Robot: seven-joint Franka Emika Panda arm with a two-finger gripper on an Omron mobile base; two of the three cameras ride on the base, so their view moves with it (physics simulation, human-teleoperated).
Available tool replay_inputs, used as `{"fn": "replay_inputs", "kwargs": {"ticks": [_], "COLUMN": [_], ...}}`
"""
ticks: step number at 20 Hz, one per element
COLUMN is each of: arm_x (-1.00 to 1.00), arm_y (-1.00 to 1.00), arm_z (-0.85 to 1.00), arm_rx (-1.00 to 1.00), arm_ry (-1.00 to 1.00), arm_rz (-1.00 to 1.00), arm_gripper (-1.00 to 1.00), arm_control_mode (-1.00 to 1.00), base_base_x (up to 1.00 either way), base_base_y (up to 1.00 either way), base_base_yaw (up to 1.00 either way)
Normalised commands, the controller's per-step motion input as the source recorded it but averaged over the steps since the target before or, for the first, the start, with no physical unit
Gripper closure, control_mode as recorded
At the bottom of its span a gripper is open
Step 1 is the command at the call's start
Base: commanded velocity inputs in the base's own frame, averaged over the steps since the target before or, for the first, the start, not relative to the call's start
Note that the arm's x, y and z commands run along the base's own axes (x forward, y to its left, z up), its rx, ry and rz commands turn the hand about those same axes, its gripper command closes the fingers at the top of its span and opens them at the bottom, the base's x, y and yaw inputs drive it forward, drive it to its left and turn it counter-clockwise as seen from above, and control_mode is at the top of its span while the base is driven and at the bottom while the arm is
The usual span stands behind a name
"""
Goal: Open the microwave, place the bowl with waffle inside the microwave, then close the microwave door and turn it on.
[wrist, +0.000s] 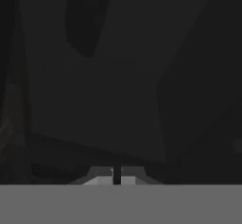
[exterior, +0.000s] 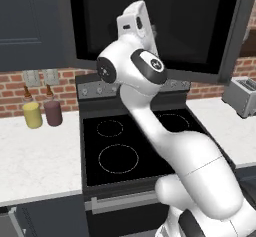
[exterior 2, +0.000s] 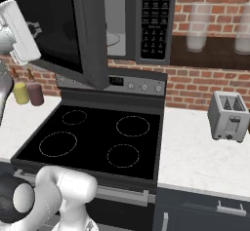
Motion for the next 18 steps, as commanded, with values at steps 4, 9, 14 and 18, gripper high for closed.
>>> {"fn": "replay_inputs", "kwargs": {"ticks": [4,9,14,18], "arm_x": [0.96,1.00,1.00,1.00], "arm_y": [0.00,0.00,0.00,0.00], "arm_z": [0.44,0.03,-0.05,0.00], "arm_rx": [0.16,0.17,0.15,0.15], "arm_ry": [-0.01,0.11,0.15,0.02], "arm_rz": [0.36,0.37,0.37,0.32], "arm_gripper": [1.00,1.00,1.00,1.00], "arm_control_mode": [-1.00,-1.00,-1.00,-1.00], "base_base_x": [0.00,0.00,0.00,0.00], "base_base_y": [0.00,0.00,0.00,0.00], "base_base_yaw": [0.00,0.00,0.00,0.00]}}
